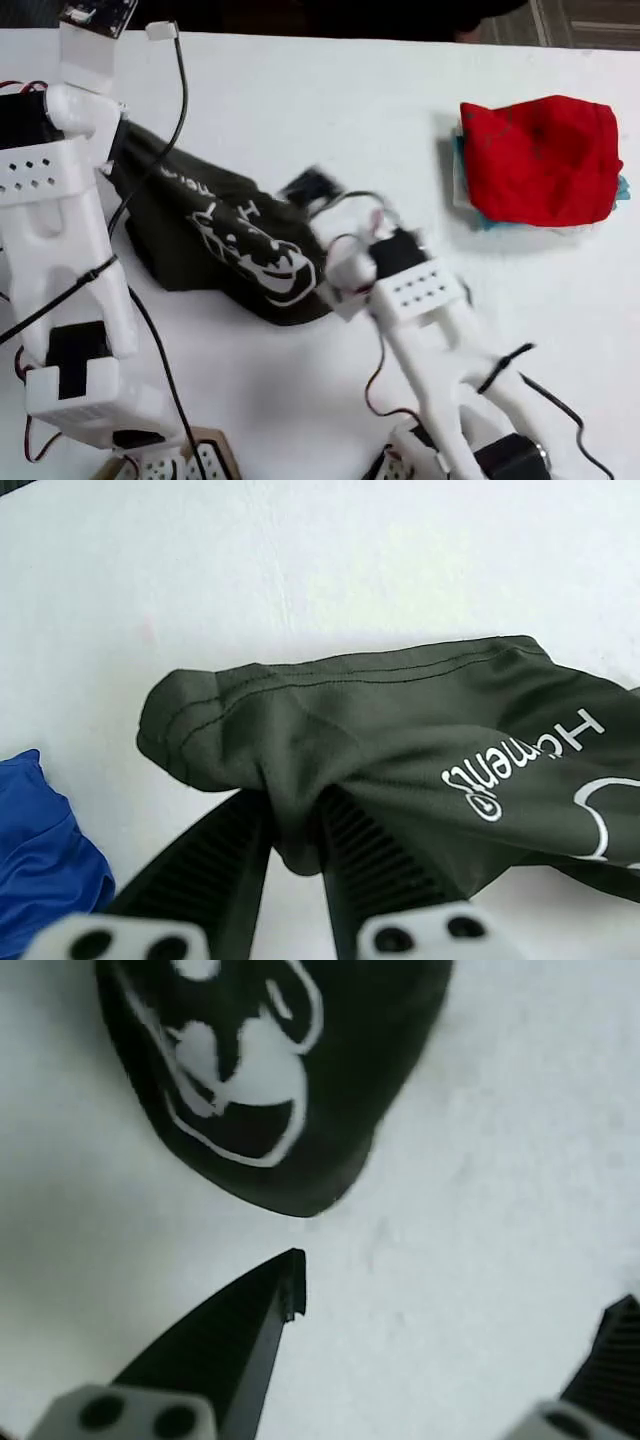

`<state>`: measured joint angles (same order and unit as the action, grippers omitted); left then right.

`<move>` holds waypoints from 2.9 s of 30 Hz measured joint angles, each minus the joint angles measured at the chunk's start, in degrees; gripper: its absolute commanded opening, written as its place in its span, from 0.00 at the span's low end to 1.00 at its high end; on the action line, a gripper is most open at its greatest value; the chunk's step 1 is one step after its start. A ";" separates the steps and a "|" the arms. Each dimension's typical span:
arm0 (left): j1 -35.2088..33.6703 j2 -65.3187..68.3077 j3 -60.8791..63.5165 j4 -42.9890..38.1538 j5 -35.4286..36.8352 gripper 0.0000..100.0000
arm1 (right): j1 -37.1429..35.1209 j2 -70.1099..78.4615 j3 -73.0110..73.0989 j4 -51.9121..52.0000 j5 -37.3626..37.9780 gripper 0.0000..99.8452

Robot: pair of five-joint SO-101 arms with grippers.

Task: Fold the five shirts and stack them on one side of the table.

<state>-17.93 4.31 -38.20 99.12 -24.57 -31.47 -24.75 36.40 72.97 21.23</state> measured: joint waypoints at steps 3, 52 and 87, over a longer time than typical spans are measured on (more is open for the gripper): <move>0.00 0.00 0.00 0.00 0.00 0.03 | -3.52 4.31 -0.97 -0.26 0.00 0.44; 7.12 -27.69 -0.62 0.00 0.26 0.03 | 20.48 9.23 -72.00 20.75 11.08 0.02; -7.03 -18.11 61.36 -51.43 0.35 0.03 | 12.31 43.25 -65.67 1.67 3.43 0.32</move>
<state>-24.97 -13.80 23.16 47.69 -24.22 -19.16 18.51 -29.27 74.64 24.66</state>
